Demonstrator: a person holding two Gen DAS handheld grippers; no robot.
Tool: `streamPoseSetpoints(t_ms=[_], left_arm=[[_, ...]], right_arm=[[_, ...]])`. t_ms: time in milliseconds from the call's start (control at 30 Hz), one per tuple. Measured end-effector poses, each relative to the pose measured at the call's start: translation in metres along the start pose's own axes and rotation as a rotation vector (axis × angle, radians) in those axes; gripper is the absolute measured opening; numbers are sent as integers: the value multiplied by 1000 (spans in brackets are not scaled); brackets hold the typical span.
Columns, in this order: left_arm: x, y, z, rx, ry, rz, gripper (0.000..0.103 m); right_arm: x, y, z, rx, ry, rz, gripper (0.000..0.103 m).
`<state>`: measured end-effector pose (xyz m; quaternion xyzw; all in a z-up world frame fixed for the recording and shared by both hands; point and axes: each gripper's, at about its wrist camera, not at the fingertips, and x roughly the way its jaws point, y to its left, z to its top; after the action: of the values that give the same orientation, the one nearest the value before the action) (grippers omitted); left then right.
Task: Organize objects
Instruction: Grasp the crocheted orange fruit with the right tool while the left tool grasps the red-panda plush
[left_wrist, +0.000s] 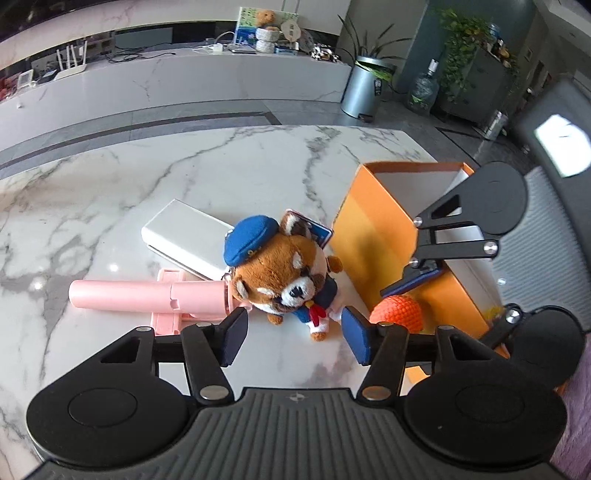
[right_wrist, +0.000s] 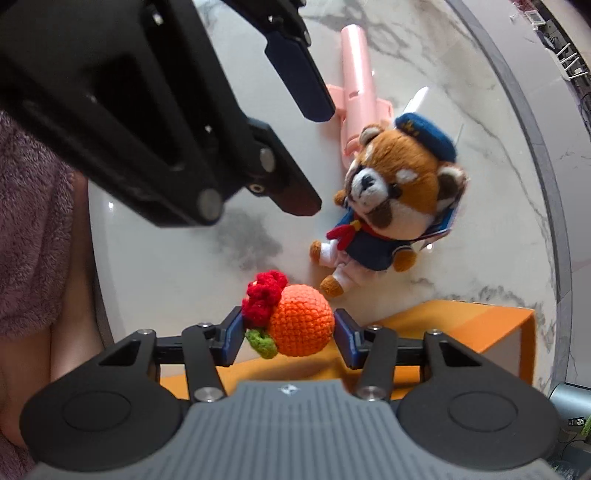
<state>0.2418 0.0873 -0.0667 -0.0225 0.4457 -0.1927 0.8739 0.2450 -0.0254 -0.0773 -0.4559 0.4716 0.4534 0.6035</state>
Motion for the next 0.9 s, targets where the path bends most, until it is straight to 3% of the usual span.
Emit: streamPoseSetpoints(t_ms=[200,333,600,800,833,900], left_arm=[[6,4,13,-145,-42,70,77],[22,12,16,-273,-18,53,78],[47,6,21,-339,-24,119,84],[55,-4,22,-295,-58,150,84],[56,-5,23,-283,-61,158,83],[58,-9,25,-253,-69,160,68]], right_arm=[[-68,-6,-14,28,-112,-107,53],[-101,-11,-29,55,-148,-173,53],[-77,-23,-66,147,-91,-198,53],[-56,-20,-98,205,-49,-170,53],[-54,-21,-103,221,-48,-168,53],[-53,-22,-110,244,-48,-166,53]])
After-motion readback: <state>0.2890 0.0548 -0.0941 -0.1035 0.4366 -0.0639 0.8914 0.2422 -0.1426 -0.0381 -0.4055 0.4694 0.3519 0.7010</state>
